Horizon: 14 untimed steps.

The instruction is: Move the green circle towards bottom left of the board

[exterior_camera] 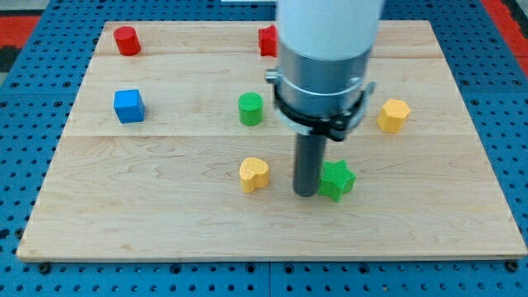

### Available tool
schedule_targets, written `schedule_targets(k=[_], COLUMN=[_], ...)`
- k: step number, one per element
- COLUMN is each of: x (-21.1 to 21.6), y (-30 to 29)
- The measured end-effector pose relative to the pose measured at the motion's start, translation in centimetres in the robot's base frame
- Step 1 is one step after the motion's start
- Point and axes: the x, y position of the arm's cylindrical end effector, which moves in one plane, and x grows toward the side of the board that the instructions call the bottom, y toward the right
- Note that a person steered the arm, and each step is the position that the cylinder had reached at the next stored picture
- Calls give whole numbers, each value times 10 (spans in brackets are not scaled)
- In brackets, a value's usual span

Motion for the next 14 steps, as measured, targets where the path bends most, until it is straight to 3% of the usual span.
schedule_targets(k=[1, 2, 4, 5, 6, 7, 9, 11, 13, 14], x=[0, 0, -52, -19, -6, -57, -161, -69, -98, -50], y=[57, 15, 35, 80, 82, 1, -52, -183, -257, -281])
